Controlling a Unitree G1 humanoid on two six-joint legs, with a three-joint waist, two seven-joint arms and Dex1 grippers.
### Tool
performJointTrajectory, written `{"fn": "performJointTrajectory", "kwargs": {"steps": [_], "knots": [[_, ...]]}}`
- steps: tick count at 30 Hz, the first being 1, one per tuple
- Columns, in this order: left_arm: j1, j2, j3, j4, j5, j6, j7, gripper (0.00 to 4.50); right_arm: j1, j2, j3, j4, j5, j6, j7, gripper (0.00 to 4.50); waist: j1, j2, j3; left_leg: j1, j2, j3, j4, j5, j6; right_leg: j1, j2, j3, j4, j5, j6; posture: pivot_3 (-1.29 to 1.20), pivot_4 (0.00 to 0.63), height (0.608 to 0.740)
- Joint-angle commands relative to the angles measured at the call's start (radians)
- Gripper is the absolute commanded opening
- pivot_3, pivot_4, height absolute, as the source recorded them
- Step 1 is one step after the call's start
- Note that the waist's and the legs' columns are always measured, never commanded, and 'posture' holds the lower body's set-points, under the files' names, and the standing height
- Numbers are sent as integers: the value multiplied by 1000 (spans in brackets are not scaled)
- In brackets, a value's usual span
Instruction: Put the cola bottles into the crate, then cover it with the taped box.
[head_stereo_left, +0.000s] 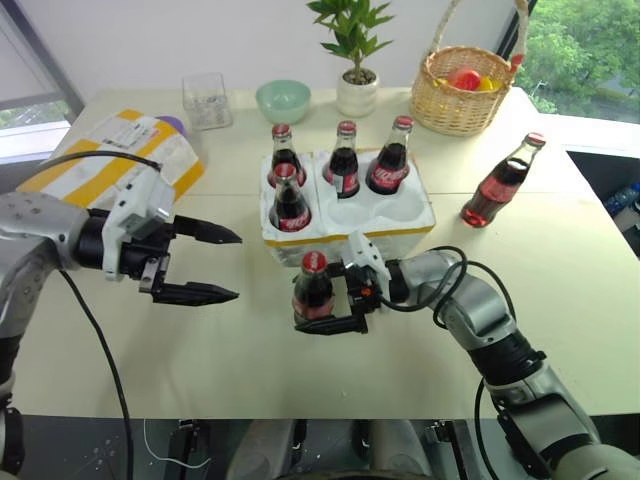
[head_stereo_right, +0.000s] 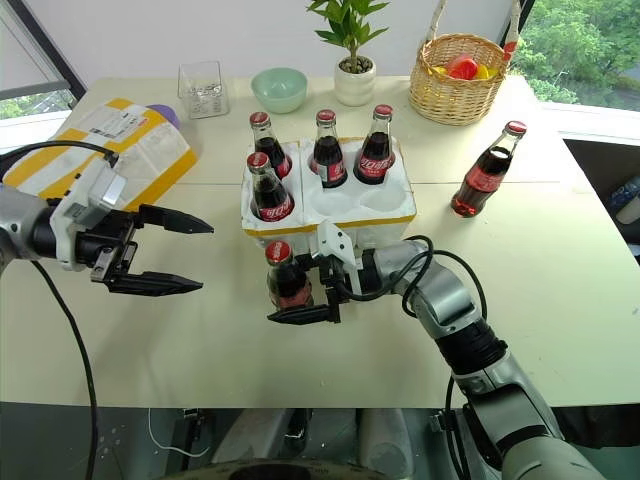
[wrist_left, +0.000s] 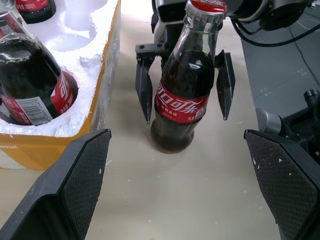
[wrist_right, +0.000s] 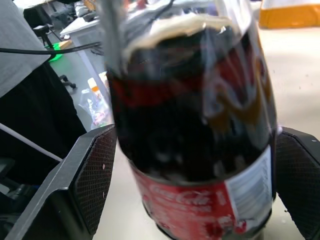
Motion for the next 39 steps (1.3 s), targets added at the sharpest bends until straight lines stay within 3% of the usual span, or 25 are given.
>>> {"fn": "performJointTrajectory", "kwargs": {"steps": [1,6,13,19,26,39], "knots": [[-26,1,1,-3,-15,-7,3,4500,-4,7,-15,-36,9,0,-6,2837,0,0,0,0,0,0,0,0,0,0,0,0,0,0,0,0,150,732],[-39,-11,-19,20,9,-31,5,4500,-3,-42,-101,-137,93,96,-24,2831,4,0,0,0,0,0,0,0,0,0,2,0,0,0,0,0,150,732],[-63,-27,-35,48,17,-56,9,4500,-102,-164,-327,-273,335,317,-58,2831,5,0,0,-2,0,0,0,-1,2,0,0,1,0,0,0,0,150,732],[-71,-47,-51,55,39,-92,12,4500,-337,-210,-458,-67,388,364,-103,2831,0,0,0,-3,0,0,-1,-1,2,0,0,1,0,0,0,0,150,732],[-99,-73,-50,59,26,-82,34,4500,-498,-153,-335,247,146,190,-143,2831,-4,0,0,-5,0,0,-1,1,-1,-1,0,1,0,0,0,0,150,732],[-68,-62,-9,27,5,-71,68,4500,-421,-19,-242,439,-32,61,-159,2831,-22,1,1,-8,0,0,0,1,-2,-5,0,1,2,1,-1,0,150,732]]}}
